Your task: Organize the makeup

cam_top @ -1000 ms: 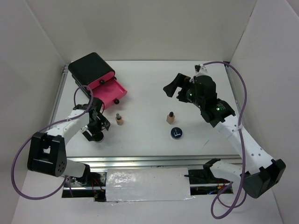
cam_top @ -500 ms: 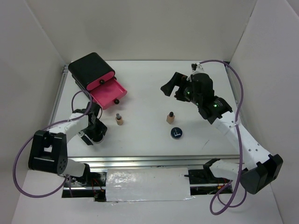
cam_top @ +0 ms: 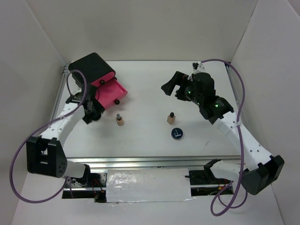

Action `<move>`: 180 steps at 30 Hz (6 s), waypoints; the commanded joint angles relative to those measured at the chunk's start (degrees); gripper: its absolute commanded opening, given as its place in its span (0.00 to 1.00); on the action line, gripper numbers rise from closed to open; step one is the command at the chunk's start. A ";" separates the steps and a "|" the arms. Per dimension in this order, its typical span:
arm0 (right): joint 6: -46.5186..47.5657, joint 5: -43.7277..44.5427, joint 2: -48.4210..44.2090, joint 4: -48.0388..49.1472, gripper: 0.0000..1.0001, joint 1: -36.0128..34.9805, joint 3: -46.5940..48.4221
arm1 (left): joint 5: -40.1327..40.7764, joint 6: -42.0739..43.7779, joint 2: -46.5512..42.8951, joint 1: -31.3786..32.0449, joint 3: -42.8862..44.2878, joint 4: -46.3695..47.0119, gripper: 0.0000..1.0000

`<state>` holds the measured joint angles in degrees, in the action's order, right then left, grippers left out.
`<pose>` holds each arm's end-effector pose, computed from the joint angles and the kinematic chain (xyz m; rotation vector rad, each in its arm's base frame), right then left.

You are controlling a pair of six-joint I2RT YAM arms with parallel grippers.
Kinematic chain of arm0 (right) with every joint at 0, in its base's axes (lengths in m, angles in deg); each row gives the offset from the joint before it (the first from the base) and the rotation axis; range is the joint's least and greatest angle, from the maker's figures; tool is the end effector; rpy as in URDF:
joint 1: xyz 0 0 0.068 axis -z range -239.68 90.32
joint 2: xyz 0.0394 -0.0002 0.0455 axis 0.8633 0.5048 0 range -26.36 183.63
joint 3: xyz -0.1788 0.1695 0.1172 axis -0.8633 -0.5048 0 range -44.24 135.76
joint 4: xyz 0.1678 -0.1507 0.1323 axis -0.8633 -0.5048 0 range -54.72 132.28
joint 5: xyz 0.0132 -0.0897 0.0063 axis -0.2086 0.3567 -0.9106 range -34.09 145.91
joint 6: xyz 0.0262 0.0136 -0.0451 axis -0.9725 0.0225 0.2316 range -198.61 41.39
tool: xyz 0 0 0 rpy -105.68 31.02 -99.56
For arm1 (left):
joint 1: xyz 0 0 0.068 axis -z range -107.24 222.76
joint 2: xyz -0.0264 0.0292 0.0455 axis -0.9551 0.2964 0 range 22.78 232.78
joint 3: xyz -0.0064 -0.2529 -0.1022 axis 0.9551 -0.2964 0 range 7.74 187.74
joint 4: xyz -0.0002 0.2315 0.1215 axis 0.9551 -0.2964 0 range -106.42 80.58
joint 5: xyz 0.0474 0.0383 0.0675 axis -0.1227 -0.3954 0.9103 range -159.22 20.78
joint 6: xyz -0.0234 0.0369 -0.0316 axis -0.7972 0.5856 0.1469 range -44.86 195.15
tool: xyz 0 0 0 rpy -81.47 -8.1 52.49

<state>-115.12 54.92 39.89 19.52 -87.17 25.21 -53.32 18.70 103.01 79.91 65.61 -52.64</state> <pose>0.2289 0.1197 0.3920 0.1443 1.9834 0.7584 0.2686 -0.0240 0.2373 -1.1721 2.3631 0.0123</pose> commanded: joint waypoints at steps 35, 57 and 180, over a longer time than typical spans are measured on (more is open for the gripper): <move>-0.23 2.93 -1.84 0.97 1.00 0.15 0.16 | 1.42 9.69 17.16 0.66 22.20 17.21 0.99; -7.44 8.82 -8.69 -13.02 1.00 2.09 -22.95 | 1.07 14.78 -7.10 0.66 21.86 0.69 0.99; -31.07 -13.14 67.33 10.71 0.00 -12.50 36.46 | -2.11 24.63 -9.12 -2.32 15.70 -3.27 0.96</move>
<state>-142.79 48.12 106.71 23.52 -98.84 57.93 -57.25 43.27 93.87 77.90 78.37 -55.53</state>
